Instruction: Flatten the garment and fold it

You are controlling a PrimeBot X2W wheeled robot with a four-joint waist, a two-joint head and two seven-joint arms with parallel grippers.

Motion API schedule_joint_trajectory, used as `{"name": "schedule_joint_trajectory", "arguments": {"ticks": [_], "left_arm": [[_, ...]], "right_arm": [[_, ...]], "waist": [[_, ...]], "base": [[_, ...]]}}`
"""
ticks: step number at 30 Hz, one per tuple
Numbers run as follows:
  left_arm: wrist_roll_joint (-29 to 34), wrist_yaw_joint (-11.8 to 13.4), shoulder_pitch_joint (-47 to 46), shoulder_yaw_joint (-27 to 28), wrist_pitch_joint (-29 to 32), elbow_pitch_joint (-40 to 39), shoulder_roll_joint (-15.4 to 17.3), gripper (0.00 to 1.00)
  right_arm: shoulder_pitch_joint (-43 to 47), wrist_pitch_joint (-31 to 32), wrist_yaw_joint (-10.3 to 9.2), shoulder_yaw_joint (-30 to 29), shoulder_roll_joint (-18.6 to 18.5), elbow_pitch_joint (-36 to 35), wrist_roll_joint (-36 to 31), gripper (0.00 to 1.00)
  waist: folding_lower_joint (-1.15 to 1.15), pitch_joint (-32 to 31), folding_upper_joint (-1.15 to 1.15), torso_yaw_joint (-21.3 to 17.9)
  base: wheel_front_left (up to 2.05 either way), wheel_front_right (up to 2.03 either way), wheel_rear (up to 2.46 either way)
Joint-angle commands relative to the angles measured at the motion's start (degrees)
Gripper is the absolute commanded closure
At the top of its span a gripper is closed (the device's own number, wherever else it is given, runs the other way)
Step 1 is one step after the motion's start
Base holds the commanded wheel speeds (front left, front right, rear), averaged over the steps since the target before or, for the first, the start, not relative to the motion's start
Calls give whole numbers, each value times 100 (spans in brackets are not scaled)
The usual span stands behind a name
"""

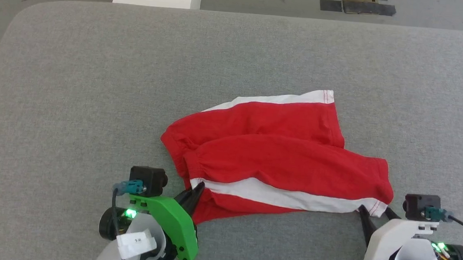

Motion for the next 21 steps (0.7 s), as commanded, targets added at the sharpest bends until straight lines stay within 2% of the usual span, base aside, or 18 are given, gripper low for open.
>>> {"name": "schedule_joint_trajectory", "arguments": {"ticks": [1, 6, 13, 17, 21], "left_arm": [[-24, -13, -14, -10, -51, 13, 2, 100], [-41, -75, -19, -41, -181, 21, 5, 100], [-314, -313, -527, 159, -186, -586, 251, 100], [-442, -405, -1403, 352, 106, -895, 551, 100], [-551, -396, -2489, 634, 401, -865, 716, 100]], "right_arm": [[-43, 95, -8, 45, 12, 107, -32, 100], [33, 69, -8, 43, 13, -122, 6, 100], [-207, 376, -8, 135, 13, -1431, -43, 100], [-1005, 706, -8, 322, -134, -1907, -224, 100], [-2093, 914, -8, 526, -410, -1948, -105, 100]], "waist": [[0, -3, 0, 11], [0, -91, 0, -11], [0, -136, 0, -178], [0, 66, 0, -291], [0, 462, 0, -390]], "base": [[0, 0, 0], [0, 0, 0], [0, 0, 0], [0, 0, 0], [0, 0, 0]]}}
